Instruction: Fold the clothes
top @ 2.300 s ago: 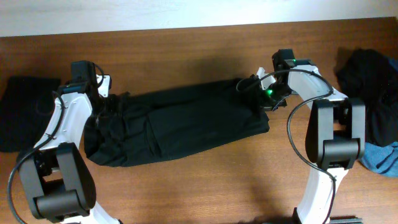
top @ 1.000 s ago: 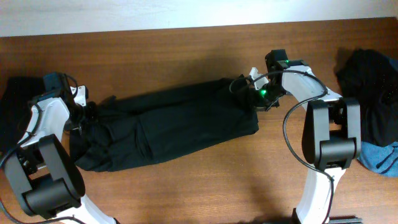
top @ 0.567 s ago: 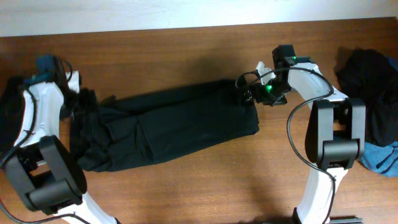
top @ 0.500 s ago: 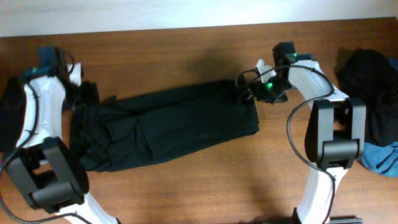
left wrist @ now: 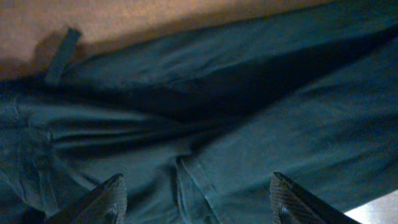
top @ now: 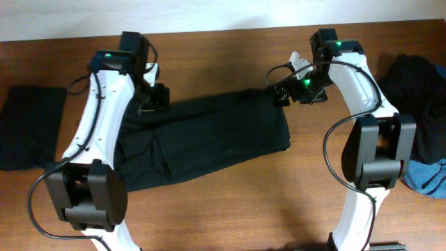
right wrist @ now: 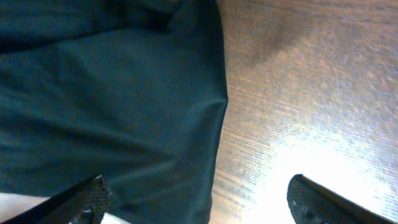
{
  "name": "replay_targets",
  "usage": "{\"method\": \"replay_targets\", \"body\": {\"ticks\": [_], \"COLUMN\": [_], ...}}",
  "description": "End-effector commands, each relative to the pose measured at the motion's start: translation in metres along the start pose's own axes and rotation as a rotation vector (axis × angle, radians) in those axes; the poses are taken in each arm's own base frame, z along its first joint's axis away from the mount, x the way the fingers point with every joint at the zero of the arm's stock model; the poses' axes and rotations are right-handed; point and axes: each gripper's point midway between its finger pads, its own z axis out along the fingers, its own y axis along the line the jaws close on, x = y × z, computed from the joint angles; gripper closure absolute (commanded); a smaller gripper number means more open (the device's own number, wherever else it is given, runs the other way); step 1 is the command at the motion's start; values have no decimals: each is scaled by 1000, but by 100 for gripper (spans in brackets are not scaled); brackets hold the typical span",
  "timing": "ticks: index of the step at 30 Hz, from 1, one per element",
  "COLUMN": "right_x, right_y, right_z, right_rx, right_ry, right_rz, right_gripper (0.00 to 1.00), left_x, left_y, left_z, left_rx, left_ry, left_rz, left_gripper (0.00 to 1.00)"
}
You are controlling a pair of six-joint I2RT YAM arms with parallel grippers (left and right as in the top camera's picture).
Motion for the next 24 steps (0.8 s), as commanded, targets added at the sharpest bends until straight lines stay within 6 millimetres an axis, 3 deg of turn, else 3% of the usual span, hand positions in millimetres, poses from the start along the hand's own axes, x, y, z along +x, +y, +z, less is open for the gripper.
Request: {"method": "replay_targets", "body": {"ticks": [1,5,13,20,24], "right_x": [11,17,35,41,42], "right_y": [5,5,-6,-4,6], "right_z": [17,36,67,80,82], "right_rx": [0,6,20,-10,-53], "right_ry": [38,50,64,55,54], "right_rz": [-10,-24,-24,-26,-30], "right_gripper": [8,9,9,27,30], "left_x": [1,0,5,7,10], "left_y": [21,45,97,138,157], "left_z": [3,2,0,-2,-3], "left_rx": [-104,-121,-64,-86,-93], "left_ry": [4,1,12,-10,-18], "left_rz": [-105,-179,-341,-438,-484], "left_gripper": [27,21,20,18,18]}}
